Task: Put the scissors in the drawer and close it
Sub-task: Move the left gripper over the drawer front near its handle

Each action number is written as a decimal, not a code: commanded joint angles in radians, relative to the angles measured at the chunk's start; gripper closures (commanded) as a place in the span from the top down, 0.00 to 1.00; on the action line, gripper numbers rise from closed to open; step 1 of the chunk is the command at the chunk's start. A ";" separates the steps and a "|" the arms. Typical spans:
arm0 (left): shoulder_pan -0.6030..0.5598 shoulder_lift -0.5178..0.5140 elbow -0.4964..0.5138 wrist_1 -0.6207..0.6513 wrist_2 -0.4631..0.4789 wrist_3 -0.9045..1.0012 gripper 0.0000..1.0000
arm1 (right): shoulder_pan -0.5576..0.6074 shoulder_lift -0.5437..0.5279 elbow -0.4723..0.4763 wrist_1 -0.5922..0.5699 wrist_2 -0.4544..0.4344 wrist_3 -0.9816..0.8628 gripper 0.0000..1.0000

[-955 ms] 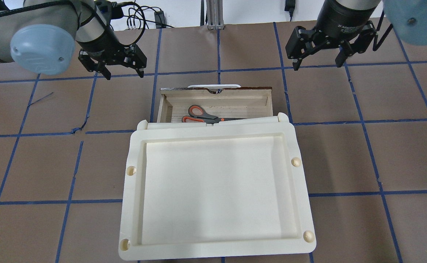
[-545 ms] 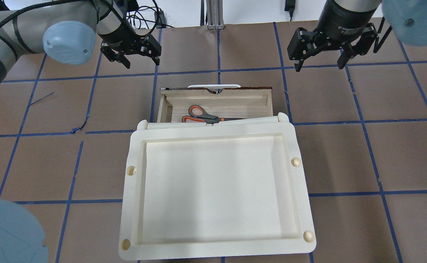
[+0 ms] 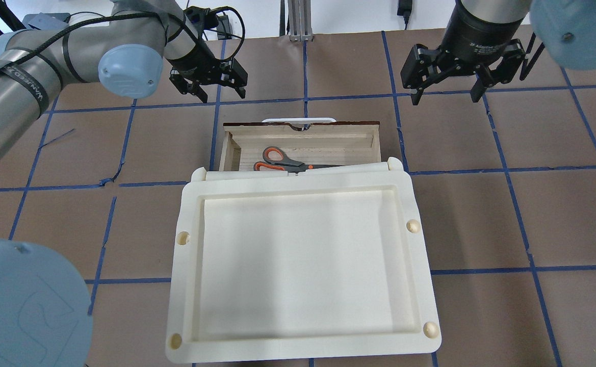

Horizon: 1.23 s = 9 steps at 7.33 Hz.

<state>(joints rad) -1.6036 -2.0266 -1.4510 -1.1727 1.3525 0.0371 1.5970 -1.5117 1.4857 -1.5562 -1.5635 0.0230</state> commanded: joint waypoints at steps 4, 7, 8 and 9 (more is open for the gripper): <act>-0.027 0.016 -0.051 -0.051 0.002 0.004 1.00 | -0.011 -0.002 -0.001 0.011 -0.009 0.003 1.00; -0.027 0.042 -0.062 -0.113 0.008 0.003 1.00 | -0.015 -0.001 0.001 0.019 -0.010 0.002 1.00; -0.027 0.049 -0.063 -0.126 0.008 0.003 1.00 | -0.015 -0.001 0.001 0.018 -0.010 -0.005 1.00; -0.027 0.058 -0.063 -0.145 0.008 0.003 1.00 | -0.017 -0.001 0.001 0.018 -0.010 -0.006 1.00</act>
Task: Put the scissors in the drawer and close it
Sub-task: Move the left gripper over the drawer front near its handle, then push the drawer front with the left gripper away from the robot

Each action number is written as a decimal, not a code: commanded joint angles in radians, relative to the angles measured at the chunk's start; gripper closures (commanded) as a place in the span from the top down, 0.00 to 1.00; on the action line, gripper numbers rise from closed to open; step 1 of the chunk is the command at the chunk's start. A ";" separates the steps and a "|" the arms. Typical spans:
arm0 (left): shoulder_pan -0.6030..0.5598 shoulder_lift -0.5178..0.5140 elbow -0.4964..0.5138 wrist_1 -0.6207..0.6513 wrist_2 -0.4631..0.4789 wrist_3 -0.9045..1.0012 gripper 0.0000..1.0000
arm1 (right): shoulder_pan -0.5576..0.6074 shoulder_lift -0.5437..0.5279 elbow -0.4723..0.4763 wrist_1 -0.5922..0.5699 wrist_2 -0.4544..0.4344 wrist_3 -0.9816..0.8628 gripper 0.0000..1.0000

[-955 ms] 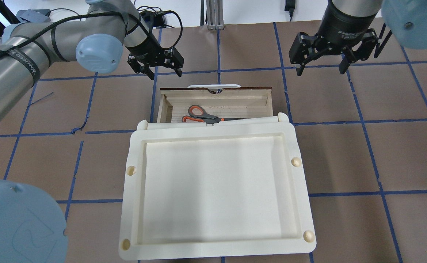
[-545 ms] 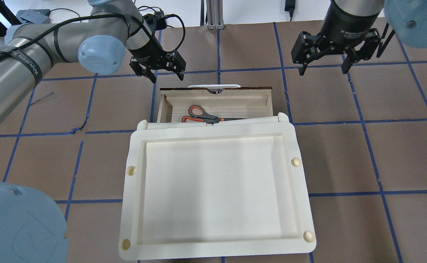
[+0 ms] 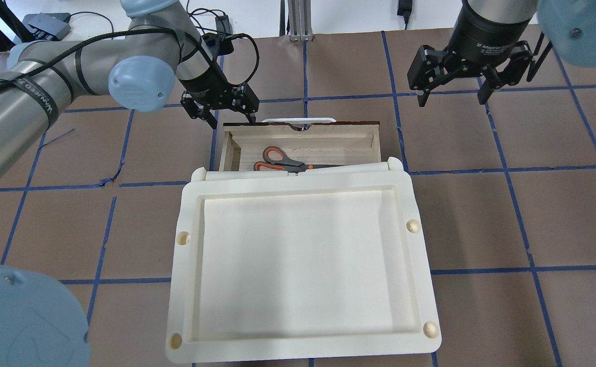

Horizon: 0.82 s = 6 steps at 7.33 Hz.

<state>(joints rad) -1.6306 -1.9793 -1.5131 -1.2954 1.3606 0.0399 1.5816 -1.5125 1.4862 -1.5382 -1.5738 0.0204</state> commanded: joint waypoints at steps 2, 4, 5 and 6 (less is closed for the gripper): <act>0.000 0.030 -0.002 -0.073 0.000 -0.002 1.00 | -0.002 0.000 0.000 0.000 0.000 -0.005 1.00; -0.002 0.034 -0.019 -0.084 -0.005 -0.015 1.00 | -0.002 0.000 0.000 0.001 0.000 -0.007 1.00; -0.002 0.042 -0.028 -0.085 -0.005 -0.015 1.00 | -0.002 0.000 0.000 0.003 0.000 -0.007 1.00; -0.002 0.054 -0.032 -0.108 -0.005 -0.015 1.00 | -0.002 0.000 0.000 0.001 0.000 -0.008 1.00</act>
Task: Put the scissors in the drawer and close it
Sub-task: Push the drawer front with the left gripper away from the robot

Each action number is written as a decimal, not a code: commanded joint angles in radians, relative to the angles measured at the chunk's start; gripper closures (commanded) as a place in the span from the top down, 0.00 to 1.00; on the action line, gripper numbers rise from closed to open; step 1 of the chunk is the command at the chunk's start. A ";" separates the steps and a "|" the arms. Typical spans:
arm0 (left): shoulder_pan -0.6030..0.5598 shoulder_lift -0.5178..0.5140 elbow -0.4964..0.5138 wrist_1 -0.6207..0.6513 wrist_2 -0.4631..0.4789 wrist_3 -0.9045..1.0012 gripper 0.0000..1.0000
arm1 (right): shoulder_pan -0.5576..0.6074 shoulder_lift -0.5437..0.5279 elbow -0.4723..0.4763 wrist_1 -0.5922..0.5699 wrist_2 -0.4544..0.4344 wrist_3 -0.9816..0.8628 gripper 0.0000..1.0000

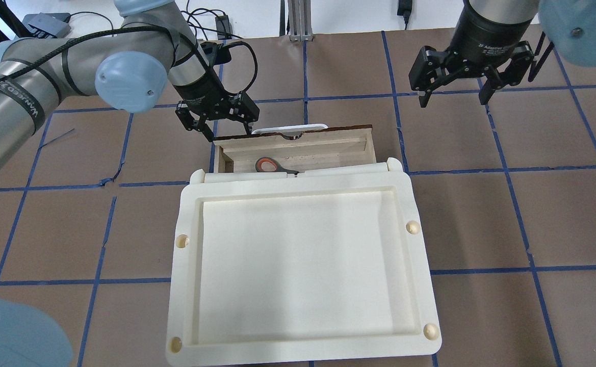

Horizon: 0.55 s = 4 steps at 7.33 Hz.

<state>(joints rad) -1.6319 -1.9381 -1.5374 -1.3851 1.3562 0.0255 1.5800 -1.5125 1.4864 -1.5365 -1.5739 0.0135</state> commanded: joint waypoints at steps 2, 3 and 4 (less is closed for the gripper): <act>0.000 0.028 -0.010 -0.058 0.000 -0.001 1.00 | 0.000 0.000 0.000 -0.001 0.000 -0.003 1.00; -0.002 0.033 -0.010 -0.080 0.000 -0.001 1.00 | -0.002 0.000 0.000 -0.001 0.000 -0.003 1.00; -0.003 0.039 -0.018 -0.095 0.000 -0.002 1.00 | 0.000 0.000 0.000 -0.001 0.000 -0.003 1.00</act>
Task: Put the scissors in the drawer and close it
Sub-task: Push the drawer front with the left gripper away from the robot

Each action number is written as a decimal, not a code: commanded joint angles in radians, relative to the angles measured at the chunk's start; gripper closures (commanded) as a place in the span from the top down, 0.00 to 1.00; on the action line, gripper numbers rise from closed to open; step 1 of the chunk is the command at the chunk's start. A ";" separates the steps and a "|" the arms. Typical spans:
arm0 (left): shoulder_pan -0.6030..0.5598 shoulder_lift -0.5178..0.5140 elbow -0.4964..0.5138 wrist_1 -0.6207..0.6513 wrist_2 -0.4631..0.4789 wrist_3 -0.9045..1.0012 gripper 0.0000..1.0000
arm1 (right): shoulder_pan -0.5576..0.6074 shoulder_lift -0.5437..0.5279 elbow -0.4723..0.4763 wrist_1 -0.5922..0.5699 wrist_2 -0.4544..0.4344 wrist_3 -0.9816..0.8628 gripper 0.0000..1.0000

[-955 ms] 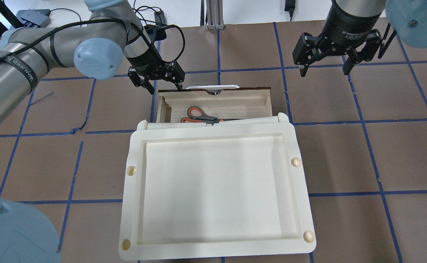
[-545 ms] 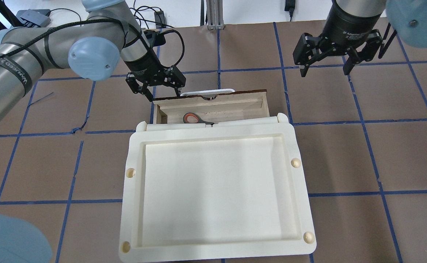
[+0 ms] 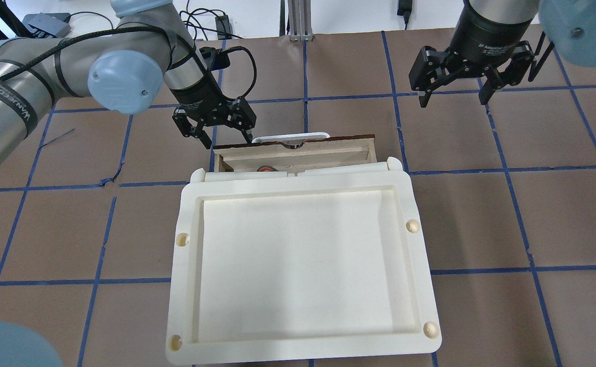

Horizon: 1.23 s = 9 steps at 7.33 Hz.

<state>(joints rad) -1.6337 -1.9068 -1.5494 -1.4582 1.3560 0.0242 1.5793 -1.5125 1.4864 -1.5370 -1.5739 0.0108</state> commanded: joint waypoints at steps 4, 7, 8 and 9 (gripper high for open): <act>-0.008 0.014 -0.026 -0.056 -0.001 -0.041 1.00 | 0.001 0.000 0.000 0.002 0.000 -0.002 1.00; -0.008 0.022 -0.026 -0.109 0.000 -0.043 1.00 | 0.001 0.000 0.000 0.002 0.000 -0.002 1.00; -0.008 0.031 -0.024 -0.135 0.002 -0.046 1.00 | 0.001 0.000 0.002 0.002 0.000 -0.002 1.00; -0.008 0.040 -0.024 -0.161 0.002 -0.049 1.00 | -0.001 0.000 0.002 0.002 0.000 -0.002 1.00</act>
<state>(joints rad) -1.6413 -1.8776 -1.5746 -1.5869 1.3570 -0.0209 1.5798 -1.5125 1.4874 -1.5355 -1.5739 0.0092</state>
